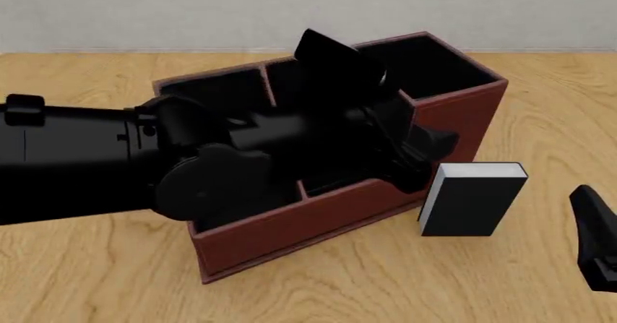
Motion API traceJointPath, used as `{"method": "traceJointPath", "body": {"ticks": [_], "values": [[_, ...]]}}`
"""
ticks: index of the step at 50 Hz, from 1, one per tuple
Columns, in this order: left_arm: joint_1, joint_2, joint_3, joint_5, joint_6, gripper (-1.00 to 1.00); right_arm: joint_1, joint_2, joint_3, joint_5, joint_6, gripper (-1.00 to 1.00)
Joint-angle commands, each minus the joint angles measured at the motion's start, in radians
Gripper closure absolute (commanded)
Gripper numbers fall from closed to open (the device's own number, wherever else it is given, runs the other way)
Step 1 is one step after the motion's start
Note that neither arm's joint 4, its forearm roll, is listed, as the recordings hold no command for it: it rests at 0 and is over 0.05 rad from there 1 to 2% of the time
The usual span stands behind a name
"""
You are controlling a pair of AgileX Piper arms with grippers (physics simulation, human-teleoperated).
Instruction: Pick up the book and place it in the back compartment of the caddy.
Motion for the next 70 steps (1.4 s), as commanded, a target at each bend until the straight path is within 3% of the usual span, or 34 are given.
{"method": "traceJointPath", "body": {"ticks": [1, 41, 70], "values": [[-0.002, 0.042, -0.015, -0.035, -0.032, -1.00, 0.000, -0.001, -0.002, 0.003, 0.000, -1.00], [-0.054, 0.173, -0.067, -0.061, -0.038, -1.00, 0.000, 0.001, -0.001, 0.000, 0.000, -1.00], [-0.029, 0.251, -0.115, -0.066, -0.023, -1.00, 0.000, 0.000, -0.001, 0.000, 0.000, -1.00]]}}
